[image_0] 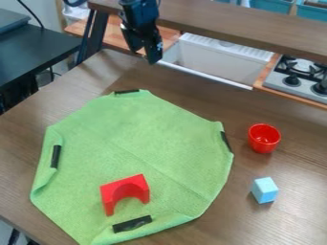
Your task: Covers the red figure with the cloth from bottom left to right
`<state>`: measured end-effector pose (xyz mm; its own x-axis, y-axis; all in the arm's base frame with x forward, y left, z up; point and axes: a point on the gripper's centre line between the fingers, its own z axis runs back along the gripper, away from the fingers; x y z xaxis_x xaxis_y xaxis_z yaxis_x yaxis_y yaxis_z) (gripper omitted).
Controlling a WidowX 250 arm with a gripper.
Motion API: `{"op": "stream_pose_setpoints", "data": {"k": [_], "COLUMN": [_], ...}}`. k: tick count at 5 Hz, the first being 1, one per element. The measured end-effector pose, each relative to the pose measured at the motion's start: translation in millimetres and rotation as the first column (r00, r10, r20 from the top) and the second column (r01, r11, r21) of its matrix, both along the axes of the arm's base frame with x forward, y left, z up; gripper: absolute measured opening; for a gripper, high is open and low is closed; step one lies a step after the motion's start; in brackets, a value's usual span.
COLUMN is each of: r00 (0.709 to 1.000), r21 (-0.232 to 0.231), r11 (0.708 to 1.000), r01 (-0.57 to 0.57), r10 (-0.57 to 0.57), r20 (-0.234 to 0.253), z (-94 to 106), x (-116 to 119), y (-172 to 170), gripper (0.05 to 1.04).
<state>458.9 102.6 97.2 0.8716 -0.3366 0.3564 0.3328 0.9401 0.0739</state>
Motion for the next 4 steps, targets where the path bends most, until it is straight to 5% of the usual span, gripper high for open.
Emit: {"op": "stream_pose_setpoints", "data": {"k": [2,4], "r00": [0.997,0.984], "r21": [0.108,0.122], "r11": [0.992,0.982], "r01": [0.072,0.147], "r10": [-0.068,-0.133], "r20": [-0.046,-0.117], "z": [-18.2,-27.3], "x": [22,19], "y": [21,52], "gripper": [0.999,0.999]}}
